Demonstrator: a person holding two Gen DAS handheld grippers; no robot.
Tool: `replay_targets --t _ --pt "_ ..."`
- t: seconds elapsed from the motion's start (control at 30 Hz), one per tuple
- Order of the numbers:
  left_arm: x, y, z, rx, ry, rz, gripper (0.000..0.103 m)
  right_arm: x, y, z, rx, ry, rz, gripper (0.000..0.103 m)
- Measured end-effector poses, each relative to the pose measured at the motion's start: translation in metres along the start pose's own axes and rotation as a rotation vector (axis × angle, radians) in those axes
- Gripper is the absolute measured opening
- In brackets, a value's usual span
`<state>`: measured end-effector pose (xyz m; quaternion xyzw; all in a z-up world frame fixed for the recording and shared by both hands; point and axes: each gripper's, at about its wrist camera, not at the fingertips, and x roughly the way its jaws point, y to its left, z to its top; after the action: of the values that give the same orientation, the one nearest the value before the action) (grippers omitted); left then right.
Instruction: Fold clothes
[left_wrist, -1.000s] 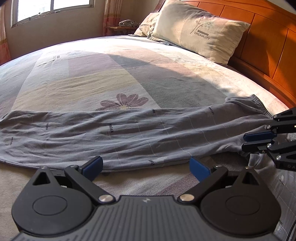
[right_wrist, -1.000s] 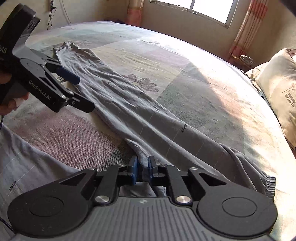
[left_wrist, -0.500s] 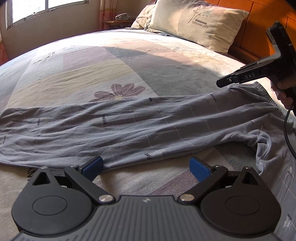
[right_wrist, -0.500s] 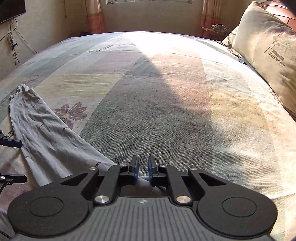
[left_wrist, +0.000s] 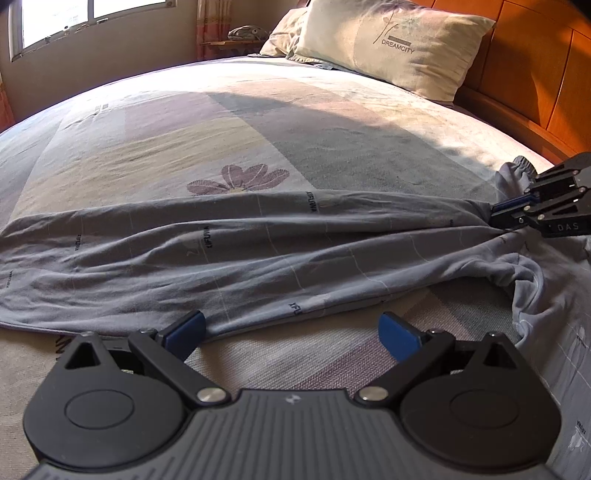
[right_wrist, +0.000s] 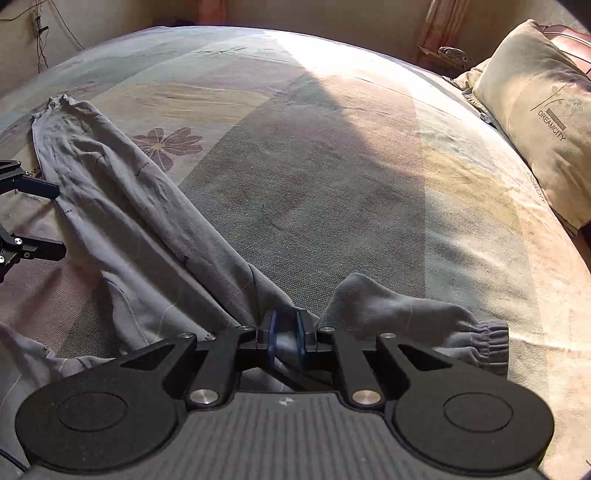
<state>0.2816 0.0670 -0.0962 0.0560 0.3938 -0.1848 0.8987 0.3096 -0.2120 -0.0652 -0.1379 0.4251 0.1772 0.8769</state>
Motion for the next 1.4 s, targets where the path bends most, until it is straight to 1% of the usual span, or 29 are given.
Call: replay_targets --t 0.07,0.13,0.2,0.33,0.47,0.6,0.67,0.73,0.8,0.83,0.93,0.97,1.03,1.1,1.17,1.27,1.33,1.4 --pt "0.0 0.0 0.0 0.002 -0.001 -0.001 0.1 -0.006 0.007 -0.01 -0.002 -0.01 -0.011 0.022" --pt "0.001 0.0 0.0 0.004 -0.002 -0.002 0.1 -0.009 0.013 -0.017 -0.011 -0.021 -0.028 0.023" --pt "0.001 0.0 -0.001 0.008 -0.002 -0.001 0.101 -0.012 0.014 -0.021 0.007 -0.025 -0.029 0.023" --pt "0.001 -0.001 0.0 0.008 0.001 0.002 0.101 -0.014 0.001 -0.027 0.112 -0.029 0.018 0.023" --pt "0.001 0.0 0.001 0.006 0.002 -0.002 0.101 -0.018 -0.008 -0.04 0.219 -0.054 0.055 0.023" --pt "0.001 0.0 0.0 0.006 0.002 -0.001 0.101 -0.025 -0.01 -0.049 0.262 -0.065 0.066 0.029" --pt "0.001 0.0 0.0 0.006 0.003 -0.002 0.101 -0.031 -0.008 -0.046 0.245 -0.066 0.059 0.031" --pt "0.001 0.0 0.001 0.006 0.003 -0.002 0.101 -0.038 -0.007 -0.036 0.197 -0.096 0.037 0.032" --pt "0.001 -0.001 0.001 0.007 0.004 -0.002 0.101 -0.041 -0.009 -0.018 0.142 -0.133 0.019 0.037" --pt "0.001 -0.001 0.001 0.008 0.004 -0.002 0.101 -0.041 -0.013 -0.005 0.113 -0.155 0.002 0.037" --pt "0.001 -0.001 0.0 0.013 0.004 0.001 0.101 -0.023 -0.031 0.033 0.055 -0.177 -0.049 0.039" --pt "0.002 -0.001 -0.001 0.016 0.004 0.002 0.101 -0.013 -0.039 0.043 0.047 -0.169 -0.062 0.039" --pt "0.002 -0.001 -0.001 0.019 0.004 0.001 0.101 0.01 -0.057 0.056 0.059 -0.135 -0.051 0.039" --pt "0.002 0.0 -0.001 0.018 0.003 -0.001 0.101 0.027 -0.069 0.056 0.078 -0.116 -0.028 0.039" --pt "0.002 0.0 -0.002 0.019 0.002 -0.001 0.101 0.036 -0.073 0.049 0.074 -0.095 0.002 0.039" --pt "0.003 -0.001 -0.002 0.027 0.001 0.004 0.101 0.032 -0.065 0.026 0.018 -0.074 0.026 0.04" --pt "0.003 -0.002 -0.002 0.032 0.001 0.007 0.101 0.026 -0.059 0.008 -0.013 -0.054 0.017 0.043" --pt "0.003 -0.002 -0.002 0.035 0.0 0.008 0.101 0.017 -0.054 -0.008 -0.026 -0.057 0.0 0.044"
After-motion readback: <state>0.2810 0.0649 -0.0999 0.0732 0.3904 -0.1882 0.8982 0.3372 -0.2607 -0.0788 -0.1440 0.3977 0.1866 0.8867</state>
